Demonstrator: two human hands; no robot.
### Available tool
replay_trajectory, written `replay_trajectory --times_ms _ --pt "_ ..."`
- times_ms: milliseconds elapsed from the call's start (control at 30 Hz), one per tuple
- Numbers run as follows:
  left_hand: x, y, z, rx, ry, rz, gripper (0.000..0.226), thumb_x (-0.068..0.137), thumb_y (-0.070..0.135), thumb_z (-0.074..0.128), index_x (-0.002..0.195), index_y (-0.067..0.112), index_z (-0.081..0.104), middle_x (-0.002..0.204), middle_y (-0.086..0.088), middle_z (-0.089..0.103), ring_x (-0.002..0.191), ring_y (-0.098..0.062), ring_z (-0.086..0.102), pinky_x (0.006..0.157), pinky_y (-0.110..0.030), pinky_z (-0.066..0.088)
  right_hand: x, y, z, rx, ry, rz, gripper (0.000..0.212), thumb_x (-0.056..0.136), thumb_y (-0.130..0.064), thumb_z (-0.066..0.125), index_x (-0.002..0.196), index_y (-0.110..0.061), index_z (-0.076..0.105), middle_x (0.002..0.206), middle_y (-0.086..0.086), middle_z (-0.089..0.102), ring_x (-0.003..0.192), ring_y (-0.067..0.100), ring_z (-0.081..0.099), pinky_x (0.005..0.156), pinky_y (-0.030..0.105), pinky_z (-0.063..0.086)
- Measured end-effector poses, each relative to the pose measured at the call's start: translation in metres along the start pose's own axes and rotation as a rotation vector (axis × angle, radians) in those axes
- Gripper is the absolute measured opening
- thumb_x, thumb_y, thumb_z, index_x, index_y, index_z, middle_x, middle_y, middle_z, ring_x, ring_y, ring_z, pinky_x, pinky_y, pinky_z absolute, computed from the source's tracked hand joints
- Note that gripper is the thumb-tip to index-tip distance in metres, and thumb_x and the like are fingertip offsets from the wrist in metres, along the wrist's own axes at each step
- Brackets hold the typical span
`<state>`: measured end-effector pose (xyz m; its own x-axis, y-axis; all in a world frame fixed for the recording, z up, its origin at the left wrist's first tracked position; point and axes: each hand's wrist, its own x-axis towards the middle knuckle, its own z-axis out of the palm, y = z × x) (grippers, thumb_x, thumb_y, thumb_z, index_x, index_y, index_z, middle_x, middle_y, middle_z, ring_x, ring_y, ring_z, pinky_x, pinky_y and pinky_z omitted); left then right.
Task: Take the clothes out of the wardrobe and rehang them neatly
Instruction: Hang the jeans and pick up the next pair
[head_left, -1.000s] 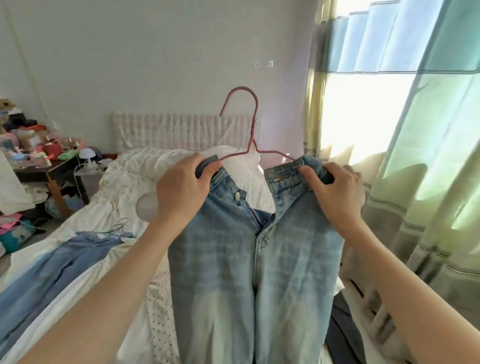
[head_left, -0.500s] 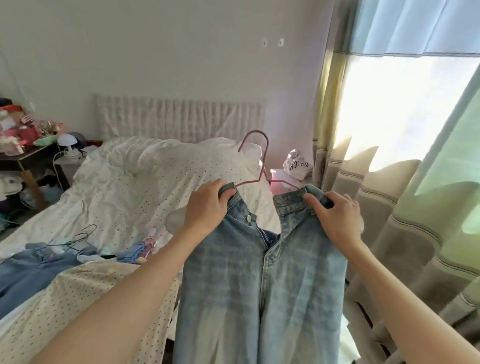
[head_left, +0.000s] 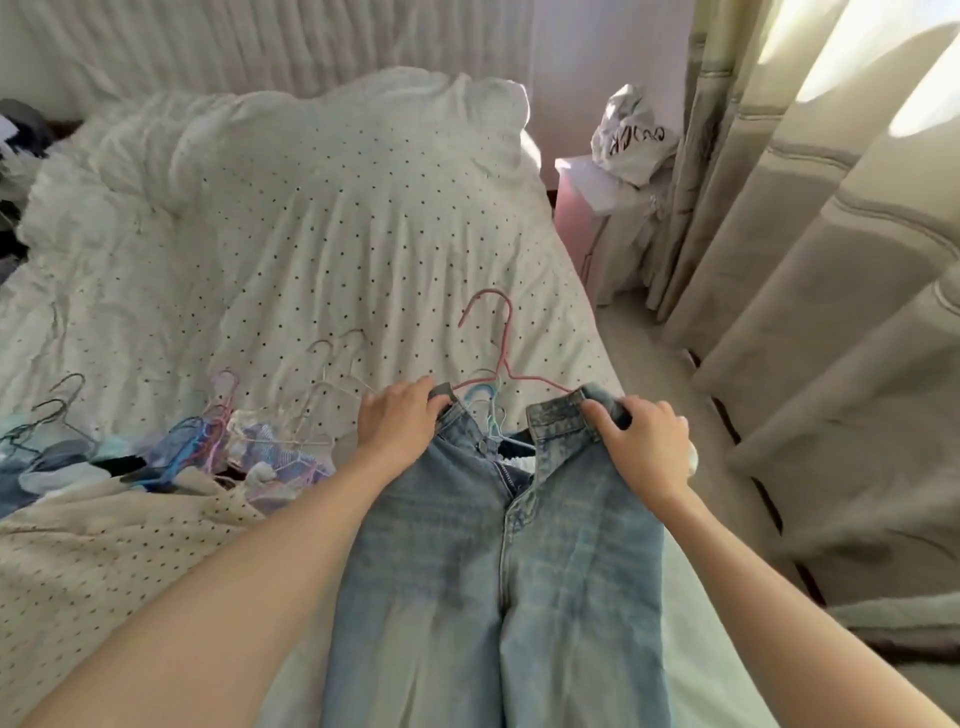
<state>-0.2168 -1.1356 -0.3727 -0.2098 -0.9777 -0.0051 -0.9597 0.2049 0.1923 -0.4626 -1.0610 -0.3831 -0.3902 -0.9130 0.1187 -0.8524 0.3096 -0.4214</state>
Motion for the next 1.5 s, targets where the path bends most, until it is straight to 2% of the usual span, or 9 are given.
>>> replay_trajectory --times_ms 267,433,567,700,900,967,1100,1333,1500 --pt "0.014 -0.019 0.074 -0.15 -0.255 0.036 0.035 0.097 0.026 0.039 0.13 0.017 0.049 0.129 -0.006 0.049 0.118 -0.026 0.046 0.097 -0.036 0.036 0.008 0.03 0.091 -0.087 -0.116 -0.026 0.039 0.089 -0.036 0.053 0.114 -0.007 0.063 0.112 0.014 0.064 0.108 0.036 0.055 0.098 0.05 0.035" --pt "-0.058 -0.029 0.109 -0.051 -0.452 0.08 0.068 0.085 0.055 0.012 0.144 0.026 0.03 0.154 -0.002 0.018 0.143 -0.024 0.012 0.114 -0.041 0.012 -0.056 0.043 0.124 -0.226 -0.327 -0.13 0.062 0.091 -0.051 0.026 0.124 -0.011 0.059 0.13 0.017 0.055 0.122 0.035 0.051 0.106 0.05 0.019" --pt "-0.136 -0.033 0.134 0.093 -0.59 0.098 0.064 0.081 0.055 0.03 0.137 0.024 0.04 0.144 -0.008 0.041 0.13 -0.031 0.041 0.098 -0.051 0.039 -0.103 0.036 0.125 -0.218 -0.368 -0.137 0.068 0.097 -0.052 0.009 0.132 -0.014 0.052 0.14 0.014 0.046 0.131 0.033 0.041 0.108 0.046 0.016" --pt "-0.19 -0.036 0.14 0.079 -0.676 0.085 0.062 0.079 0.052 0.033 0.134 0.023 0.043 0.144 -0.009 0.039 0.13 -0.03 0.035 0.101 -0.051 0.036 -0.148 0.036 0.123 -0.233 -0.372 -0.174 0.06 0.089 -0.046 0.033 0.133 -0.009 0.049 0.141 0.016 0.044 0.132 0.031 0.032 0.107 0.046 0.02" --pt "-0.245 -0.039 0.116 -0.083 -0.733 -0.002 0.049 0.099 0.039 0.029 0.146 0.026 0.024 0.156 0.002 -0.009 0.143 -0.019 -0.009 0.115 -0.037 0.0 -0.215 0.024 0.108 -0.284 -0.506 -0.163 0.04 0.076 -0.023 0.062 0.113 -0.008 0.066 0.123 0.018 0.06 0.111 0.036 0.059 0.086 0.053 0.049" --pt "-0.268 -0.042 0.102 -0.173 -0.708 -0.056 0.046 0.099 0.036 0.033 0.144 0.026 0.03 0.157 -0.001 -0.002 0.144 -0.019 -0.004 0.115 -0.034 0.004 -0.245 0.019 0.097 -0.31 -0.583 -0.189 0.048 0.066 -0.019 0.078 0.112 -0.006 0.066 0.12 0.018 0.062 0.108 0.036 0.061 0.081 0.053 0.053" --pt "-0.313 -0.062 0.062 -0.275 -0.563 -0.148 0.049 0.099 0.037 0.033 0.146 0.025 0.026 0.157 -0.002 0.005 0.144 -0.018 0.005 0.114 -0.03 0.009 -0.279 -0.014 0.071 -0.256 -0.616 -0.19 0.05 0.09 -0.025 0.057 0.136 -0.006 0.046 0.143 0.014 0.042 0.133 0.03 0.039 0.108 0.048 0.03" --pt "-0.405 -0.148 -0.011 -0.291 -0.192 -0.307 0.05 0.099 0.036 0.032 0.147 0.027 0.021 0.156 0.002 0.011 0.143 -0.016 0.006 0.113 -0.028 0.006 -0.327 -0.126 0.058 -0.141 -0.436 -0.474 0.045 0.082 -0.028 0.052 0.12 -0.006 0.059 0.119 0.014 0.063 0.11 0.03 0.061 0.09 0.051 0.047" --pt "-0.492 -0.218 -0.047 -0.326 -0.08 -0.399 0.048 0.099 0.032 0.034 0.146 0.027 0.023 0.155 0.003 0.013 0.144 -0.014 0.003 0.114 -0.03 0.006 -0.408 -0.213 0.06 -0.007 -0.456 -0.546 0.051 0.094 -0.025 0.051 0.14 -0.01 0.038 0.145 0.009 0.04 0.137 0.026 0.033 0.113 0.043 0.02"
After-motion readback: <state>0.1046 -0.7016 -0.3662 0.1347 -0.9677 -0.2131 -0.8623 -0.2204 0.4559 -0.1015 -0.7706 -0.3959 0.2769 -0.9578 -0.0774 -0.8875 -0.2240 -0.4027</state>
